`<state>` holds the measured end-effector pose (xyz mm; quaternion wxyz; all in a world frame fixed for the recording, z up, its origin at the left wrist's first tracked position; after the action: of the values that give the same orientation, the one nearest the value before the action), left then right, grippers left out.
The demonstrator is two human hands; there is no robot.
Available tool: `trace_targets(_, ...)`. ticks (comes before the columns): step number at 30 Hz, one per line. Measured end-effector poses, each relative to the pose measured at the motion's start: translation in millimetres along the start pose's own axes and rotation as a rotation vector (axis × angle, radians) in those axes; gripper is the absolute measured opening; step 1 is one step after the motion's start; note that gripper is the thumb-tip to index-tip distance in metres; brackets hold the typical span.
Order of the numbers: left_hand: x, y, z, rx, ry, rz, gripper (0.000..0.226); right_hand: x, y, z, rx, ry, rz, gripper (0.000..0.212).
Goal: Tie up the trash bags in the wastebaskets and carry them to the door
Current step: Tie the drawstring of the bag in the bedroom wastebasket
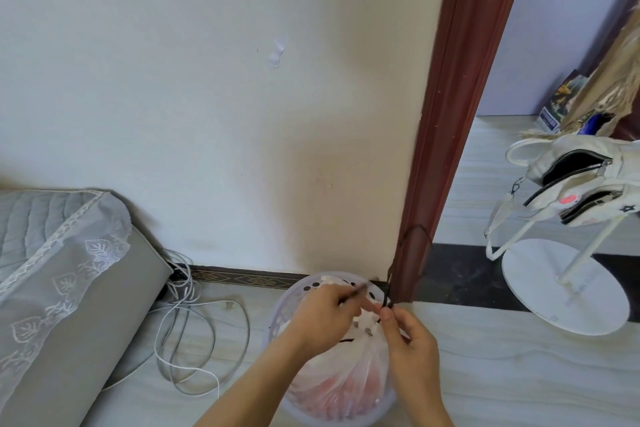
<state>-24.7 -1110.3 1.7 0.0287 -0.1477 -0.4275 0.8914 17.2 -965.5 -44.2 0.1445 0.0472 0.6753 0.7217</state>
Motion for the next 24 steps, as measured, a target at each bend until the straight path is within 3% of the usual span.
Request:
trace_targets(2,-1.1,-5.3,7.3,-0.349,-0.079,0.151,0.057,-3.5,-0.9,-3.0,-0.040,-0.003,0.008,0.017)
trace_targets(4,0.8,-11.2,9.9,-0.721,-0.143,0.257,0.057,-7.7,1.5,-6.1,-0.146,-0.041,0.069,0.020)
trace_targets(8,6.7,-23.0,7.8,-1.231,-0.149,0.280,0.055,-13.4,16.9,-16.7,-0.316,-0.010,0.287,0.023)
trace_targets(10,6.6,-29.5,6.2,-1.368,-0.079,0.279,0.054,-12.7,16.2,-21.4,-0.312,0.046,0.284,0.024)
trace_targets(16,8.4,-34.8,8.4,-1.471,-0.011,0.278,0.049,-11.2,23.7,-26.5,-0.290,0.138,0.257,0.029)
trace_targets(19,8.8,-38.4,14.1,-1.381,-0.019,0.249,0.045,-9.7,33.6,-28.8,-0.428,0.206,0.271,0.016)
trace_targets(24,9.4,-45.6,19.9,-1.116,0.036,0.185,0.038,-5.2,50.1,-27.0,-0.512,0.361,0.336,0.019)
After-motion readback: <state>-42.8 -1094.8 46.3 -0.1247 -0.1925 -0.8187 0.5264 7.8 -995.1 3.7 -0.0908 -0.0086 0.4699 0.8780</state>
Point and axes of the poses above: each hand's wrist, its own x-axis towards the middle knuckle, its own z-axis out of the back of the hand, y = z × x, the point moved 5 cm from there along x, towards the middle knuckle
